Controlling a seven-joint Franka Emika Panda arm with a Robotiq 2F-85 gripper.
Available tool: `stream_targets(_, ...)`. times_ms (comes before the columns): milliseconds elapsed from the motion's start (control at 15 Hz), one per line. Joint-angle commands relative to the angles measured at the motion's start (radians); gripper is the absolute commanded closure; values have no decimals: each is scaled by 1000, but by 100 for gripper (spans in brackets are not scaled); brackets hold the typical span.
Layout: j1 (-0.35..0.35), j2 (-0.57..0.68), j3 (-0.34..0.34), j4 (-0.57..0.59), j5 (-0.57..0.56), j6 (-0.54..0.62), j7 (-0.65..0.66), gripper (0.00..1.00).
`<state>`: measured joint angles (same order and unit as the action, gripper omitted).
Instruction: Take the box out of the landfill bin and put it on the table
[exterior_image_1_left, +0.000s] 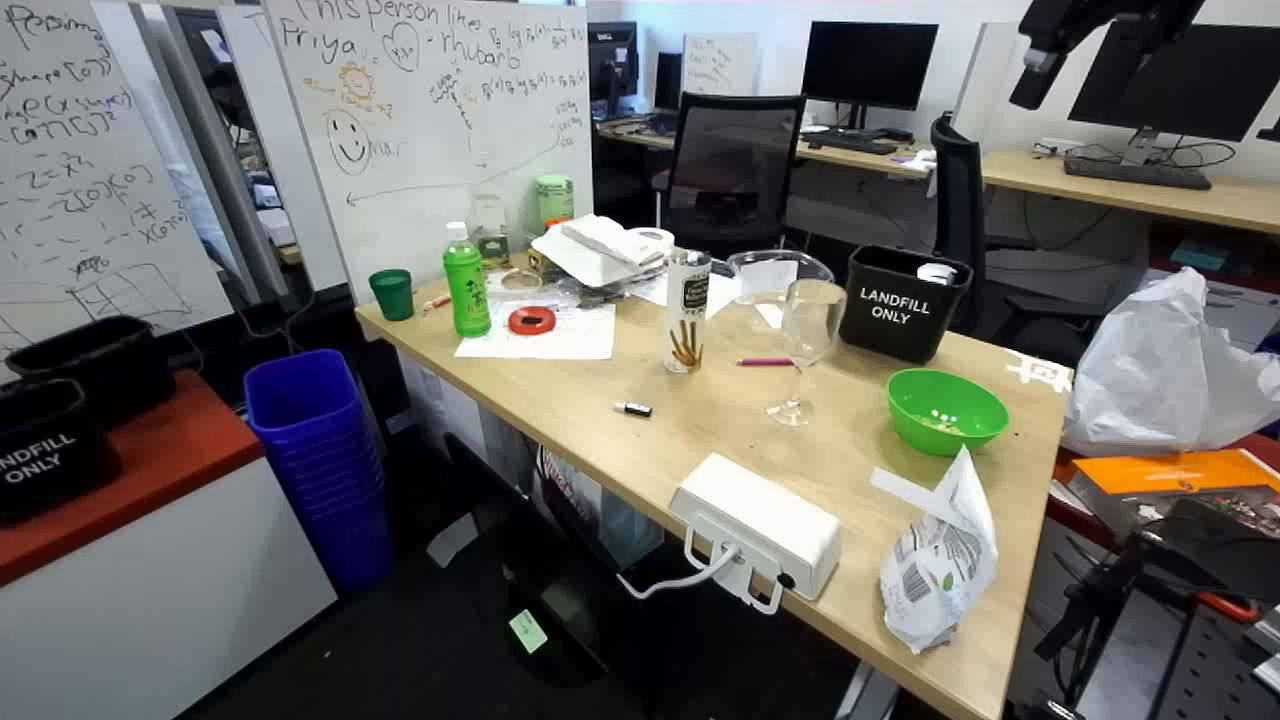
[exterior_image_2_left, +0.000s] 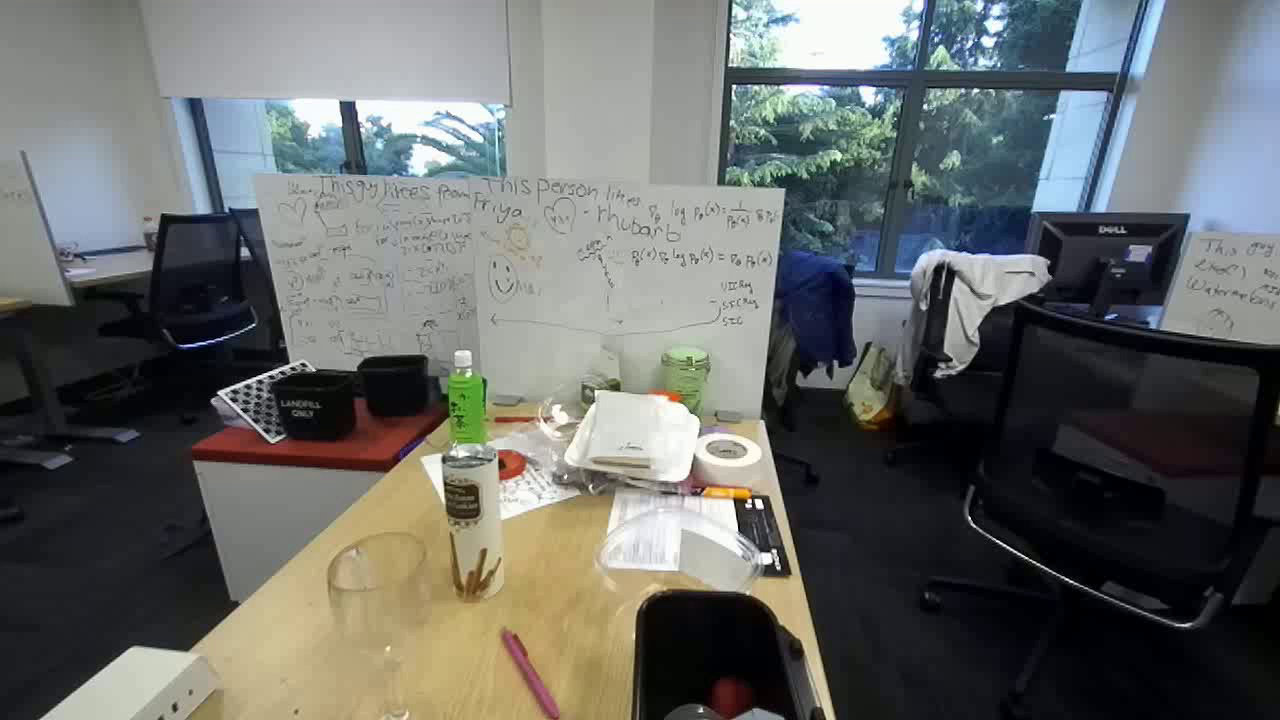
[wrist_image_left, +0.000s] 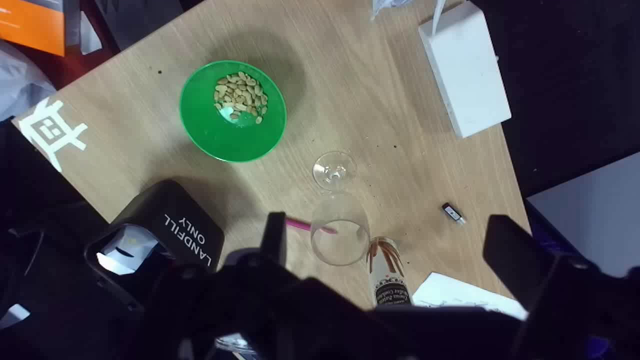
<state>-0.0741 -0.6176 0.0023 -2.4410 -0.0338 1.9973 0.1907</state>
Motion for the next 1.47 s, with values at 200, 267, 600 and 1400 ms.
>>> stream_targets(200,-4,0,3,2,2,-2,-2,0)
stream_targets(267,-4,0,3,2,2,-2,-2,0)
stream_targets(600,-4,0,3,2,2,-2,-2,0)
stream_targets(1400,-42,61,35,14,-2,42,161,0)
